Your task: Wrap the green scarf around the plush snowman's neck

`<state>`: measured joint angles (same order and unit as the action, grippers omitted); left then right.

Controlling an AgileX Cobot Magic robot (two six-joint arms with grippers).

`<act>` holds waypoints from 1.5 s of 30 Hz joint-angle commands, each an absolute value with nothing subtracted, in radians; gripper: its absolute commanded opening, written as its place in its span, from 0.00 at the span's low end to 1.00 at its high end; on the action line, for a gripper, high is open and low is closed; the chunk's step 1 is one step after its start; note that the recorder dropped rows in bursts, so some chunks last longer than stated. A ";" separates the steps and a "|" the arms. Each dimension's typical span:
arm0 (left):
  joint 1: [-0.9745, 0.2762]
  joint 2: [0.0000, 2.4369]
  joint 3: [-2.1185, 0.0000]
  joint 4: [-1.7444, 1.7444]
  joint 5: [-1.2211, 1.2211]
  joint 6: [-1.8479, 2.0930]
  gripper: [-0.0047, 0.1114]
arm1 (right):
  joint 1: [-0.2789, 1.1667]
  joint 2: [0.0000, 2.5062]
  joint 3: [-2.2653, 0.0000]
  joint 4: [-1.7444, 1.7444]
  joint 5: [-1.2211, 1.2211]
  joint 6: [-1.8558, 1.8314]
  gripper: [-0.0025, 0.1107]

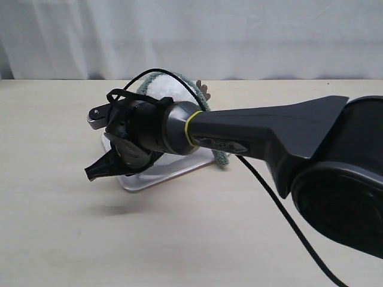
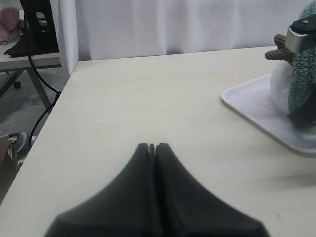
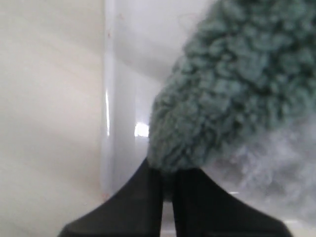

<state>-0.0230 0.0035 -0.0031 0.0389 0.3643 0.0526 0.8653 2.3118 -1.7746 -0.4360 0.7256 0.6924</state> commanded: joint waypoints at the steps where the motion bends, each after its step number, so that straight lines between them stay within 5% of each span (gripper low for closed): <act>1: -0.021 0.000 0.000 0.040 0.353 0.049 0.04 | 0.863 2.245 -1.778 -0.427 0.805 0.608 0.06; 45: -0.021 0.000 0.000 0.040 0.353 0.049 0.04 | 0.863 2.215 -1.764 -0.326 1.133 0.105 0.06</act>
<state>-0.0230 0.0035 -0.0031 0.0389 0.3643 0.0526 0.8653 2.2174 -1.7659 -0.3248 1.0918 0.1331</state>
